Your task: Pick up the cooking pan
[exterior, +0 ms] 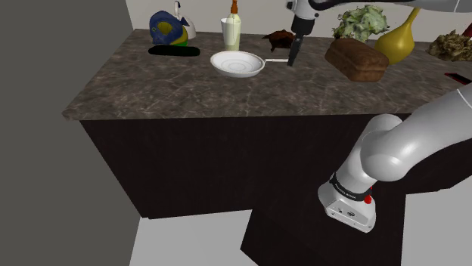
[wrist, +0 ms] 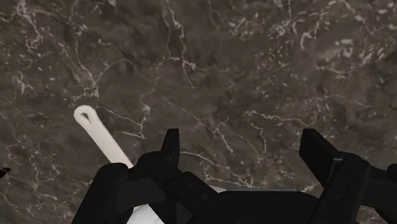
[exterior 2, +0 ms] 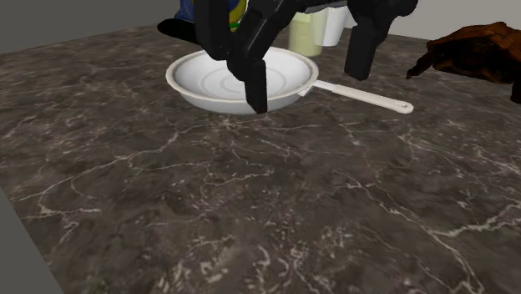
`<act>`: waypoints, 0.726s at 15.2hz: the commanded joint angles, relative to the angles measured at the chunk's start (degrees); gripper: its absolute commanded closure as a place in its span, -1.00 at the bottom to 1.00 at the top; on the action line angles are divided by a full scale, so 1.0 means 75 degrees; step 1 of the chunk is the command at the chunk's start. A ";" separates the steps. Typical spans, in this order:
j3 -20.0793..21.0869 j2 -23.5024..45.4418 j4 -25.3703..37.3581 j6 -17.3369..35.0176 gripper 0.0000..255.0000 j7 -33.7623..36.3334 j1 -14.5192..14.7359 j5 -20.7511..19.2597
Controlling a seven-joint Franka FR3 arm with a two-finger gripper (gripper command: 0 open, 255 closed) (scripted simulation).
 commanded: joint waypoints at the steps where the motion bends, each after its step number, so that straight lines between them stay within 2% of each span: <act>1: -0.0344 0.0543 0.0457 0.0076 -1.00 -0.0865 0.0165 0.0092; 7: -0.1257 0.2641 0.2209 0.0204 -1.00 -0.3474 0.0523 0.0931; 11: -0.1525 0.4211 0.3651 0.0010 -1.00 -0.5198 0.0405 0.1797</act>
